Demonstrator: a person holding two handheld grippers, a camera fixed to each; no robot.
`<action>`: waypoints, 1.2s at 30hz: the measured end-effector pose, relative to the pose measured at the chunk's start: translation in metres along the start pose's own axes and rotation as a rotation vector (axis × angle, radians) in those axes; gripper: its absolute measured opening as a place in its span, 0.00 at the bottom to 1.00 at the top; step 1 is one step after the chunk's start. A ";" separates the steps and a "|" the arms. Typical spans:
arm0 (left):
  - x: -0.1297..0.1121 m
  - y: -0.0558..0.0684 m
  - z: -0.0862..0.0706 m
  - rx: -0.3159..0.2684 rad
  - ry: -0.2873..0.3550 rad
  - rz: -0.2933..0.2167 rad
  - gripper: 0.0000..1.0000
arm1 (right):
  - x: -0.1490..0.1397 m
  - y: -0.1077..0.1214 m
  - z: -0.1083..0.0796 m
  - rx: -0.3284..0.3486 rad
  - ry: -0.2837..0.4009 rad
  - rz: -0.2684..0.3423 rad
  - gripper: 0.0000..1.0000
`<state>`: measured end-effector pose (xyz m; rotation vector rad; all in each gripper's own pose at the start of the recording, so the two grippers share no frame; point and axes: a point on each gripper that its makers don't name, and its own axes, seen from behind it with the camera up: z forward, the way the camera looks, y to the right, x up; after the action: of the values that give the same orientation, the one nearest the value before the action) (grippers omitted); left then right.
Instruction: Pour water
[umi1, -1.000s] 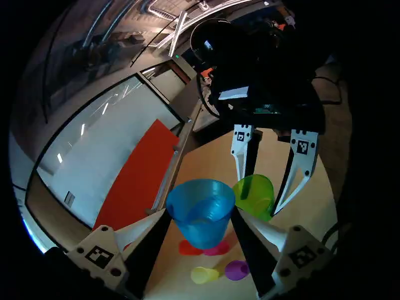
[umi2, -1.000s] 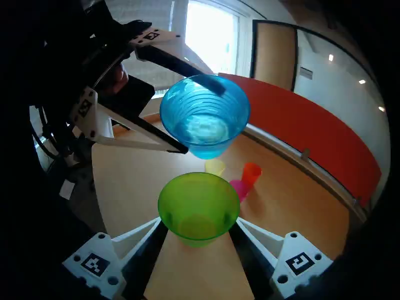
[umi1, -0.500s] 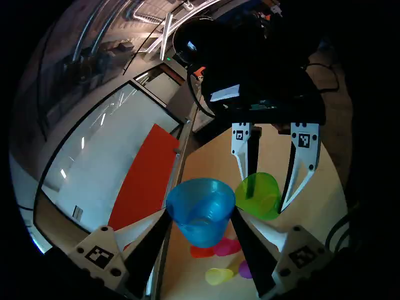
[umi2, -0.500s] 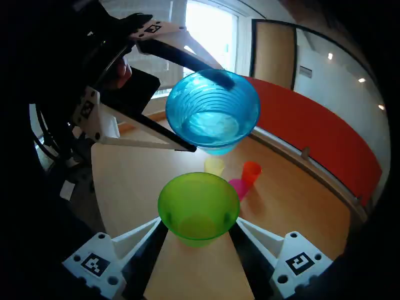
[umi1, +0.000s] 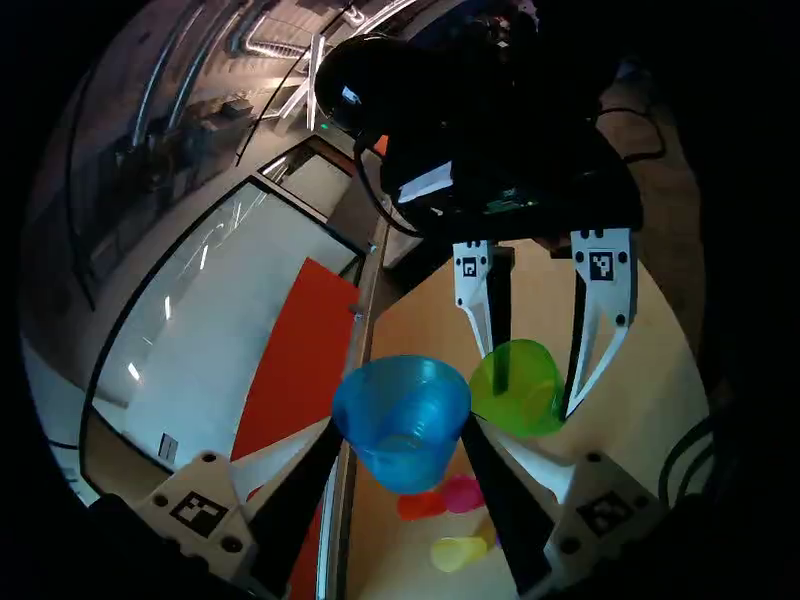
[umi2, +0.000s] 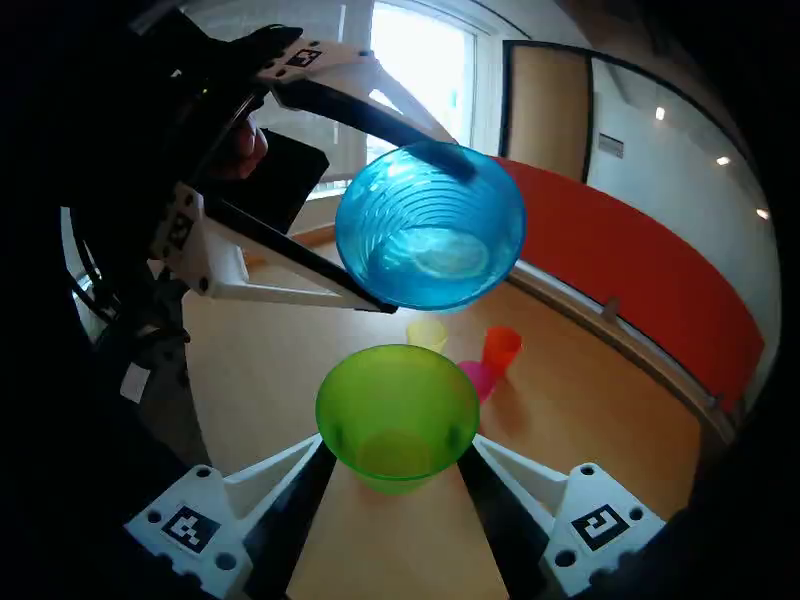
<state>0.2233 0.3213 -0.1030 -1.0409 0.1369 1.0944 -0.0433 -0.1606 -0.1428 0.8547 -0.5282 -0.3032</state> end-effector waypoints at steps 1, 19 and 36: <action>0.000 0.000 0.000 0.001 -0.002 0.009 0.85 | 0.000 0.000 0.000 -0.001 0.001 -0.001 0.85; 0.001 0.003 0.005 0.019 -0.012 0.139 0.85 | 0.003 0.000 0.000 -0.002 0.004 -0.010 0.85; 0.005 0.005 0.006 0.025 -0.005 0.208 0.85 | 0.003 0.001 0.000 -0.001 0.003 -0.015 0.85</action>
<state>0.2193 0.3290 -0.1057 -1.0171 0.2588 1.2801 -0.0410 -0.1609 -0.1414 0.8581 -0.5191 -0.3161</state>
